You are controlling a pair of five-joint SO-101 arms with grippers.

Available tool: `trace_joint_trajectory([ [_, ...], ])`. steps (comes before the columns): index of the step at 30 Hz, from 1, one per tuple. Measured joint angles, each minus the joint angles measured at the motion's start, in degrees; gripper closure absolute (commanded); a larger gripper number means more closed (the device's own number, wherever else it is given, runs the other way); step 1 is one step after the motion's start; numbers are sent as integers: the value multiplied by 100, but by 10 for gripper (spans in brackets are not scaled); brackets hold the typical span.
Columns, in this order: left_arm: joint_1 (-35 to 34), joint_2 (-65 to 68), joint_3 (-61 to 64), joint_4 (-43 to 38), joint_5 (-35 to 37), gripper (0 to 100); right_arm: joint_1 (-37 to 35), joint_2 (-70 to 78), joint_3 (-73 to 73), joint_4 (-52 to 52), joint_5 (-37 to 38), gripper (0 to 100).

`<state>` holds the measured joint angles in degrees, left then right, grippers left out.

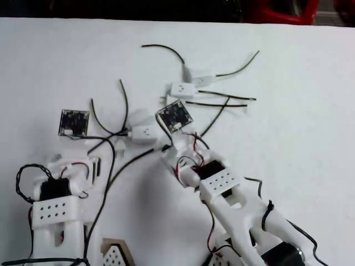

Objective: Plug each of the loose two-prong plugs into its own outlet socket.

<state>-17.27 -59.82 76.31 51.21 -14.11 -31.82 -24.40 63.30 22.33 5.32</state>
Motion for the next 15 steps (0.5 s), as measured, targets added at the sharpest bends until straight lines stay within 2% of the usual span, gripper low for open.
trace_joint_trajectory([
  [15, 0, 0, 0, 0, 0, 830, 176, 220, 26, 62, 545, 981],
])
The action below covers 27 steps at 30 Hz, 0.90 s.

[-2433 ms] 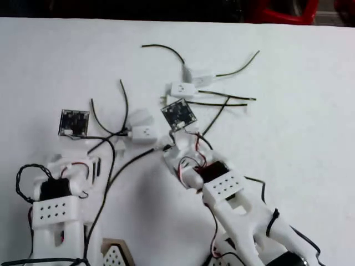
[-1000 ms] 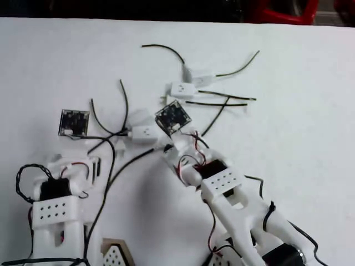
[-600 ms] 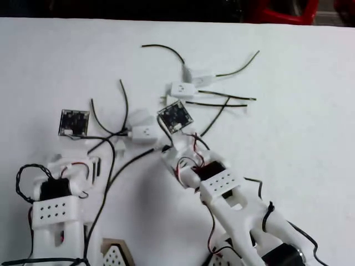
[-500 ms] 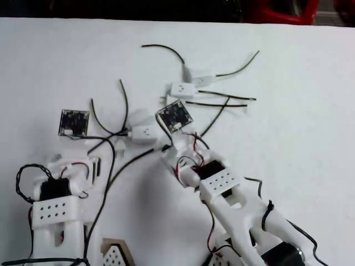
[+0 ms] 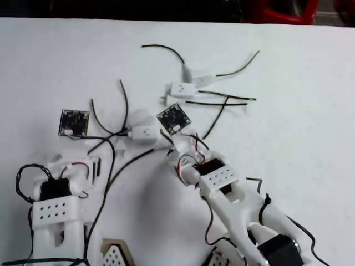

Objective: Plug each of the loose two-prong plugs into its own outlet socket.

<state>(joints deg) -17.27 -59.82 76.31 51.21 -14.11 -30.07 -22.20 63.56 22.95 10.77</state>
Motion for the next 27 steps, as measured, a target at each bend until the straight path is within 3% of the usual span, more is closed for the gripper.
trace_joint_trajectory([
  [3, 0, 0, 0, 0, 0, 830, 0, 0, -9, 26, 0, 954],
  [11, 0, 0, 0, 0, 0, 830, 0, -158, -44, 475, 9, 721],
  [18, 0, 0, 0, 0, -9, 830, 9, -519, -791, 1978, -519, 646],
  [25, 0, 0, 0, 0, -9, 830, 35, -527, -853, 2233, -651, 633],
  [27, 0, 0, 0, 0, -9, 830, 114, -527, -870, 2418, -378, 633],
])
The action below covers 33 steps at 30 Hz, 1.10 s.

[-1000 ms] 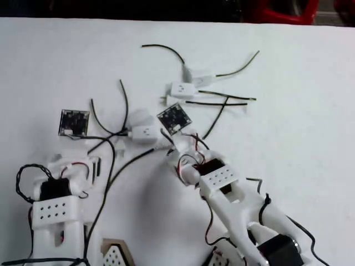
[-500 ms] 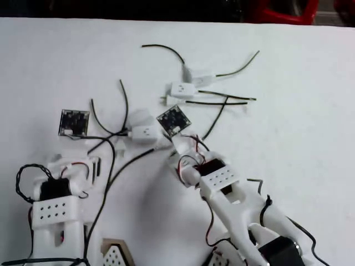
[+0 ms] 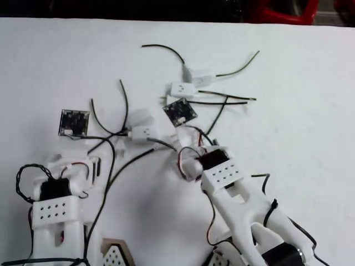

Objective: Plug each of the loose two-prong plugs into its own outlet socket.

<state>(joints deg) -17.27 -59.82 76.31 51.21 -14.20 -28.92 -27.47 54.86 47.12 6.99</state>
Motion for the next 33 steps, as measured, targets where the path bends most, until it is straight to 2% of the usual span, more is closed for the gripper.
trace_joint_trajectory([
  [5, 0, 0, 105, -18, 0, 830, 448, 0, -316, 571, 1292, 631],
  [11, 0, 0, 193, -185, -202, 830, 580, 35, -809, 1160, 2013, 631],
  [15, 0, 0, 193, -185, -211, 830, 659, 677, -1248, 1204, 2541, 631],
  [24, 0, 0, 193, -185, -211, 830, 642, 2708, -2549, 1240, 3235, 632],
  [33, 0, 0, 193, -185, -211, 830, 642, 3851, -3429, 1266, 3771, 633],
])
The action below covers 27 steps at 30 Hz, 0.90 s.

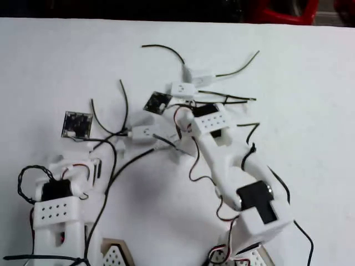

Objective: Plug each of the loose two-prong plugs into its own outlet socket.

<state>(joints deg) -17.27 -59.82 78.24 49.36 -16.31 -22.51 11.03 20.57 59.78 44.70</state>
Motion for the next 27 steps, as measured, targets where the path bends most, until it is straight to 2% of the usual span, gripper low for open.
trace_joint_trajectory([
  [3, 0, 0, 0, 0, 0, 830, 0, 149, -114, 53, 123, 633],
  [14, 0, 0, 0, 0, 0, 830, -97, 369, -756, 1433, 123, 633],
  [20, 0, 0, 0, 0, 0, 830, -114, -299, -695, 1952, -158, 633],
  [27, 0, 0, 0, 0, 0, 830, -334, -721, -396, 1908, -378, 633],
])
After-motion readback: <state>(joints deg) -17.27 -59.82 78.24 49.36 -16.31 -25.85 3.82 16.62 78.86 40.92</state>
